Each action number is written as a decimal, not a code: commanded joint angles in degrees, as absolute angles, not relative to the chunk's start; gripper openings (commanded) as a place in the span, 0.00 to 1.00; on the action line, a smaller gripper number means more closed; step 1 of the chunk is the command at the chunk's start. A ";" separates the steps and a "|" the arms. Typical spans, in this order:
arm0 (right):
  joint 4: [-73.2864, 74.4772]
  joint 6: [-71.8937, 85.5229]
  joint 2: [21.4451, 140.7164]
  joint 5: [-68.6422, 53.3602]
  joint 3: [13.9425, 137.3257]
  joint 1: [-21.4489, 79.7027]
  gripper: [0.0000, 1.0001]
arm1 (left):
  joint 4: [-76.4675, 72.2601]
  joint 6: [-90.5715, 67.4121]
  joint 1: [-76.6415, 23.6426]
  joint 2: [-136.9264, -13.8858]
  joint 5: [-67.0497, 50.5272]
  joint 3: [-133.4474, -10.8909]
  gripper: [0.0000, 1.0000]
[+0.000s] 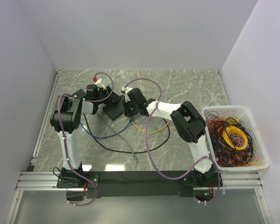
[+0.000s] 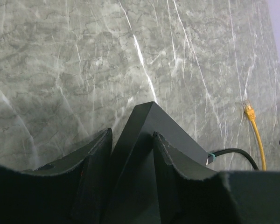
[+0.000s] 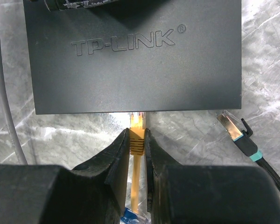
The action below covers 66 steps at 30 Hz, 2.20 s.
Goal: Insert the plug into the switch port
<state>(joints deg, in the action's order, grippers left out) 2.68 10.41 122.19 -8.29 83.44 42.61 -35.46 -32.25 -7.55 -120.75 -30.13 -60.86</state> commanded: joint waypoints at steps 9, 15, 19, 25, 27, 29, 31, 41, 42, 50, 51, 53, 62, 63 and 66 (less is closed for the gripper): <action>-5.19 12.57 122.87 -8.79 88.06 43.15 0.00 | -31.11 -32.70 -10.46 -122.96 -32.43 -62.14 0.42; -4.49 13.10 125.06 -7.56 91.22 43.15 0.00 | -31.11 -32.08 -11.07 -122.61 -31.73 -62.05 0.39; -3.43 13.97 126.12 -6.33 94.21 43.07 0.00 | -31.12 -31.90 -11.16 -122.61 -31.73 -61.96 0.38; -1.58 15.38 128.14 -5.01 98.43 42.98 0.00 | -30.68 -31.73 -11.16 -122.87 -31.90 -62.14 0.36; -0.88 15.64 128.76 -4.40 99.49 42.89 0.00 | -30.67 -31.64 -11.25 -122.78 -32.08 -62.31 0.36; -0.27 15.91 130.07 -3.78 102.03 42.71 0.00 | -30.41 -31.55 -11.25 -122.96 -32.08 -62.40 0.35; 2.10 16.08 131.56 -3.69 104.92 42.45 0.00 | -30.32 -31.38 -11.25 -123.05 -32.17 -62.49 0.35; 3.87 18.90 135.88 -7.91 111.27 40.43 0.00 | -29.79 -31.46 -11.34 -123.31 -32.70 -62.93 0.34; 3.78 18.98 135.88 -8.00 111.18 40.43 0.00 | -29.71 -31.55 -11.34 -123.31 -32.70 -63.02 0.34; 1.50 18.81 134.48 -8.79 108.46 40.17 0.04 | -29.70 -31.81 -11.34 -123.14 -31.73 -63.02 0.35; 1.15 18.63 134.12 -8.62 107.94 40.17 0.08 | -29.88 -32.08 -11.34 -123.05 -31.29 -62.67 0.36; 0.35 18.54 133.16 -8.18 106.35 40.17 0.19 | -29.71 -32.43 -11.25 -123.05 -30.59 -62.67 0.43; -1.39 17.49 130.43 -6.59 101.87 40.17 0.33 | -31.46 -33.57 -10.99 -121.91 -28.48 -61.00 0.71; -1.58 17.32 130.26 -6.50 101.52 40.25 0.35 | -31.73 -33.75 -11.07 -121.82 -28.30 -60.74 0.72; -1.85 17.23 130.08 -6.59 101.16 40.17 0.42 | -32.25 -34.10 -10.90 -121.64 -28.04 -60.30 0.74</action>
